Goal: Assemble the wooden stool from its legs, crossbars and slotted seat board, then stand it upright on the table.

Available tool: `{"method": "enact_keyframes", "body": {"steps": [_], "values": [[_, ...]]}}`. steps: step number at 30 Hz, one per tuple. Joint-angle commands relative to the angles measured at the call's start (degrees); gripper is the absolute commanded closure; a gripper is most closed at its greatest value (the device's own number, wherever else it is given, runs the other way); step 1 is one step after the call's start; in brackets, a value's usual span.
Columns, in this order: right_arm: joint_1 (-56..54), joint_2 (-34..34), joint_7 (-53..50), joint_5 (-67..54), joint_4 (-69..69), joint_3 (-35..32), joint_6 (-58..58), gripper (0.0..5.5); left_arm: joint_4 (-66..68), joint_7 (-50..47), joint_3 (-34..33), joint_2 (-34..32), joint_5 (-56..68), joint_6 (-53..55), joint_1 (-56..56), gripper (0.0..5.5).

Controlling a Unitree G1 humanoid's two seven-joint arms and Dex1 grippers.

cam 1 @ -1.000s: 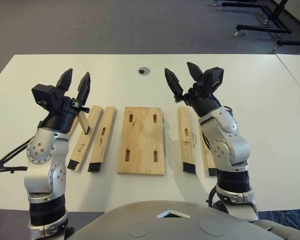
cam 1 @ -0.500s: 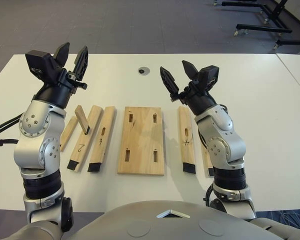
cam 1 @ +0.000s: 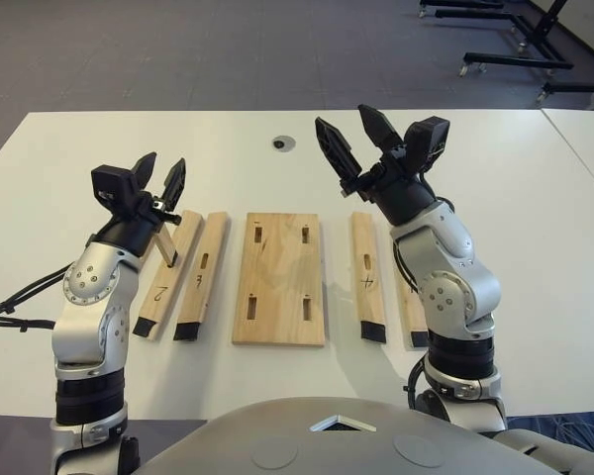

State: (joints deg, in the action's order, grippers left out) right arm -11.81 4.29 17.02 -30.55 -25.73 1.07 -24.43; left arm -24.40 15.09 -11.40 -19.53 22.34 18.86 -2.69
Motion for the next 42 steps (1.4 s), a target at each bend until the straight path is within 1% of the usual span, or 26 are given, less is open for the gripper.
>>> {"method": "enact_keyframes", "body": {"steps": [1,6,9,13,18,25,30,37,42], "values": [[0.9,-0.1,-0.9,-1.5,-2.0,-0.7,-0.5,0.99,-3.7,-1.3,-2.6,0.1,4.1,3.6,2.9,3.15],[2.5,0.0,-3.4,-3.5,-5.6,-2.2,-1.8,0.99,-10.0,-3.5,-4.8,-1.1,8.4,7.5,6.9,3.15],[4.2,0.7,-6.7,-5.7,-10.8,-3.1,-4.9,0.99,-13.4,-5.1,-7.6,-3.4,12.0,11.9,9.1,3.15],[5.4,2.9,-11.2,-10.2,-17.3,-5.9,-10.7,0.99,-16.9,-7.8,-12.0,-7.0,17.4,17.9,11.0,3.15],[3.3,6.2,-13.5,-15.3,-19.4,-8.5,-14.7,0.99,-20.7,-11.2,-12.4,-7.3,20.2,21.3,9.8,3.15],[1.8,8.4,-13.7,-18.0,-18.3,-8.1,-15.3,0.99,-24.8,-13.9,-13.1,-6.3,21.3,21.3,4.9,3.15],[1.7,9.1,-13.9,-18.6,-17.7,-7.8,-14.8,0.99,-26.0,-14.2,-14.1,-6.3,21.4,20.0,2.4,3.15],[3.2,8.3,-15.5,-16.8,-18.8,-6.9,-13.2,0.99,-22.8,-11.3,-13.8,-8.0,21.4,18.7,3.6,3.15],[5.1,6.7,-15.1,-12.6,-17.4,-5.3,-8.9,0.99,-19.1,-8.7,-12.1,-8.8,19.9,17.4,5.4,3.15]]}}
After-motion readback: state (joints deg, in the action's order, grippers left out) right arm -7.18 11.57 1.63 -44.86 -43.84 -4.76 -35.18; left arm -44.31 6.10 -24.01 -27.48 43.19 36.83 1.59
